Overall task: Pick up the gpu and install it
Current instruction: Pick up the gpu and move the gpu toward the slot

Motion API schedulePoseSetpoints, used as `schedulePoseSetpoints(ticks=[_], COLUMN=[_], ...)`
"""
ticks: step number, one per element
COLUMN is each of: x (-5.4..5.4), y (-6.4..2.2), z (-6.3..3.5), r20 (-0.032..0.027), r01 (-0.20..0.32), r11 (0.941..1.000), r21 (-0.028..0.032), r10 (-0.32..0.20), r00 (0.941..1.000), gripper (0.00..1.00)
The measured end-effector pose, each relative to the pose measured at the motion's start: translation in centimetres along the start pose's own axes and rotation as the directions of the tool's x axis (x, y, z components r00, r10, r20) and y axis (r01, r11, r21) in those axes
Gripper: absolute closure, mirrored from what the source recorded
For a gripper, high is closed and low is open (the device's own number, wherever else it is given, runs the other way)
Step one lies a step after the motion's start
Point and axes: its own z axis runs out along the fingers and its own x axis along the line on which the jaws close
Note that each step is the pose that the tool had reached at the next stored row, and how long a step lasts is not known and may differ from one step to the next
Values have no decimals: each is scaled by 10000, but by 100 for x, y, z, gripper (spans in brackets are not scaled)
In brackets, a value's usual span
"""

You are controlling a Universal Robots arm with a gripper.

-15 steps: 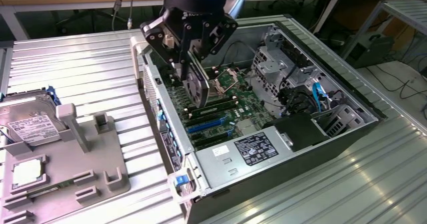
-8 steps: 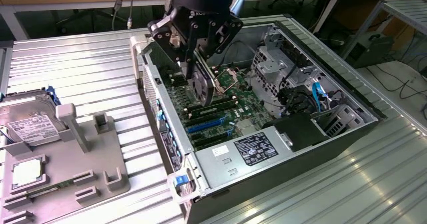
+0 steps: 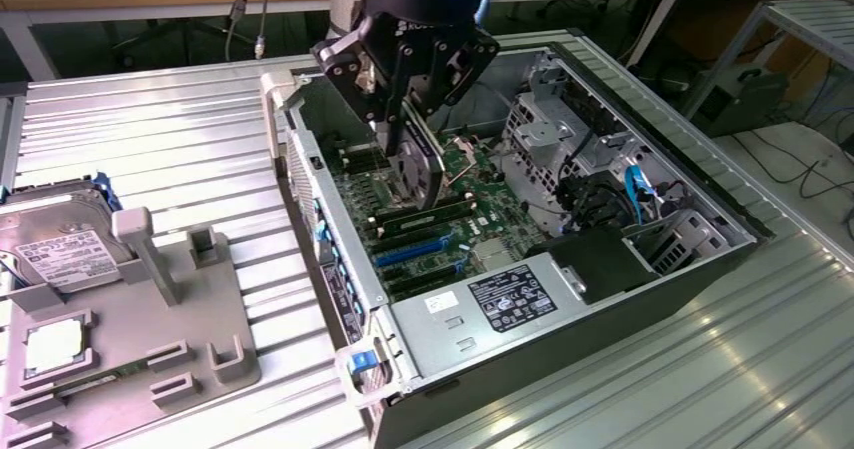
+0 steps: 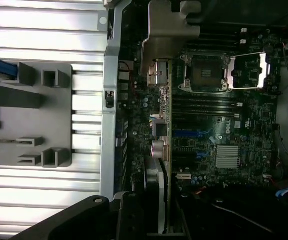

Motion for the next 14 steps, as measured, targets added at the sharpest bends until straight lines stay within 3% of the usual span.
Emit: schedulePoseSetpoints(ticks=[14], x=[-197], y=[-9], z=[1], r20=[0], r01=[0], r11=[10000], r21=[0], r10=[0], r00=[10000], gripper=[72])
